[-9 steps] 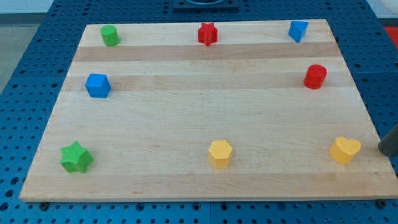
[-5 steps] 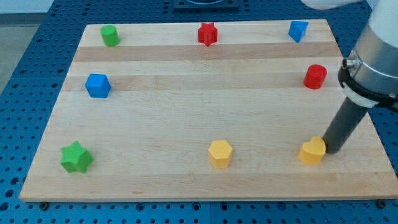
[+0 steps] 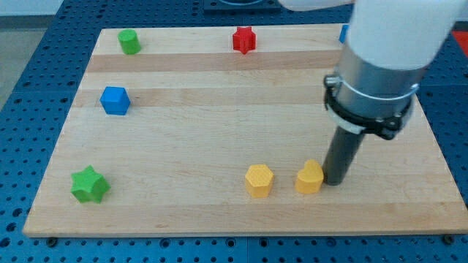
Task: Push the yellow heart towards the yellow hexagon
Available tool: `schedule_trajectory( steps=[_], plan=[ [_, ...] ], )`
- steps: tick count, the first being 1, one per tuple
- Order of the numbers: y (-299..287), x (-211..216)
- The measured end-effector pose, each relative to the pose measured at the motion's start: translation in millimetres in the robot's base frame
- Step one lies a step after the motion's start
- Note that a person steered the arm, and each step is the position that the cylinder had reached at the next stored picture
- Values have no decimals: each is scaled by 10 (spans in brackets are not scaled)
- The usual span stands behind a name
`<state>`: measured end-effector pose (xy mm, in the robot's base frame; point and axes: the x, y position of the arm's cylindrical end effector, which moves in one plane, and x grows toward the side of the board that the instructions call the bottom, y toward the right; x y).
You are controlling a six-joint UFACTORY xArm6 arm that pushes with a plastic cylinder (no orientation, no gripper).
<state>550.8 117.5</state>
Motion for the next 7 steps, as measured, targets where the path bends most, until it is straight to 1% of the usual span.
schedule_trajectory(
  steps=[3, 5, 6, 7],
  plan=[
    [-482, 54],
    [-544, 53],
    [-541, -96],
    [-544, -386]
  ],
)
